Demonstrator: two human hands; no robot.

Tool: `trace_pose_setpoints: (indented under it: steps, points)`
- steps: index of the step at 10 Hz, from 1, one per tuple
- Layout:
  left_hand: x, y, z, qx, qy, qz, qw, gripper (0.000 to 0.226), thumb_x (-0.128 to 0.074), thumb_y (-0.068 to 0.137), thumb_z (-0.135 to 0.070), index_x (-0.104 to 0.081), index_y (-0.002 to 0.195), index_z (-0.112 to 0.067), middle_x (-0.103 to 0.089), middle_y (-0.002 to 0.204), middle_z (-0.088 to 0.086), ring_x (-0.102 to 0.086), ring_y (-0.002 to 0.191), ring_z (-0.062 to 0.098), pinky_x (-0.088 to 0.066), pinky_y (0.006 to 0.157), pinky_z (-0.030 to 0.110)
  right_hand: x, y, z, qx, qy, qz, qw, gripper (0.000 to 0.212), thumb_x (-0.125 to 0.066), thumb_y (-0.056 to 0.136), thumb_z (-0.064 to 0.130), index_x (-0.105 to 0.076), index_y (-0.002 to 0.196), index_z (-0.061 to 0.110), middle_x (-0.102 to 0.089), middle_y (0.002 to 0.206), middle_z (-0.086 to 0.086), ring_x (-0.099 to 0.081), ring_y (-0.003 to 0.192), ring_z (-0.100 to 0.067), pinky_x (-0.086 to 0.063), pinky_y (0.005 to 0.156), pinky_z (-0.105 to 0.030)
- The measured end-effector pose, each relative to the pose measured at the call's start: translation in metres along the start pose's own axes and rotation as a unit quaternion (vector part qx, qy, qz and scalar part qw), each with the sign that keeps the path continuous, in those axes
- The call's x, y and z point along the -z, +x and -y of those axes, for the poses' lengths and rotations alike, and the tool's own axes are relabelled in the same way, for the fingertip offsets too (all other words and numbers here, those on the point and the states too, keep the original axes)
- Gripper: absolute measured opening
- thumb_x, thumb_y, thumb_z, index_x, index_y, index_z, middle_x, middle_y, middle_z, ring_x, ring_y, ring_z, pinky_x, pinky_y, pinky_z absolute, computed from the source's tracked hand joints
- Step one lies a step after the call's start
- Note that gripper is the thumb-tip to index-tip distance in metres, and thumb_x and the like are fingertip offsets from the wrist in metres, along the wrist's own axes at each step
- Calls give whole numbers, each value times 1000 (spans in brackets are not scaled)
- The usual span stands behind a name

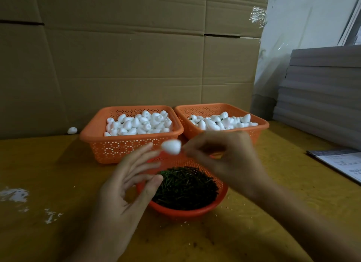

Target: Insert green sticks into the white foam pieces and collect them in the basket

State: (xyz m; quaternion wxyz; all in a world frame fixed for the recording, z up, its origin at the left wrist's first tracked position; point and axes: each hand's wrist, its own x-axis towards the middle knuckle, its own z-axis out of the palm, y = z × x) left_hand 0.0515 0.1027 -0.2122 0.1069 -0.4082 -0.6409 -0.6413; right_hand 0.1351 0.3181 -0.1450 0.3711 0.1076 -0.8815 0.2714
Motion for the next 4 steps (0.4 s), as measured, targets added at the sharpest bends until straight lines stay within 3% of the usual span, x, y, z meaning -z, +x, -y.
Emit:
trace_pose_setpoints:
  steps: [1,2,3,4]
  points:
    - [-1,-3,0,4,18,5,1000,51,-60,91,-57,-51,141,-53,-63,140,-21,-64,126,4,-54,99,34,24,7,-37,-78,-55,-142,985,12,-73,91,22,-78,101,26,-76,95,17,-72,88,2,-61,83,-21]
    - [1,-3,2,7,52,1,999,42,-57,92,-59,-56,133,-51,-61,140,-21,-62,126,1,-49,98,38,48,5,-83,-143,-198,-216,945,16,-73,96,15,-77,110,21,-78,103,6,-72,92,-7,-61,82,-32]
    - [-2,-3,4,-2,41,-27,999,28,-57,97,-49,-62,124,-42,-66,128,-15,-64,121,7,-50,96,37,51,0,-118,-197,-331,-98,918,23,-62,103,23,-76,122,19,-75,121,-7,-65,114,-27,-55,87,-46]
    - [6,11,4,2,-13,-147,989,13,-53,102,-29,-62,107,-37,-68,110,-12,-66,106,7,-55,86,24,54,-3,-129,-195,-346,-45,917,34,-48,108,29,-71,129,15,-70,133,-9,-56,128,-33,-50,96,-47]
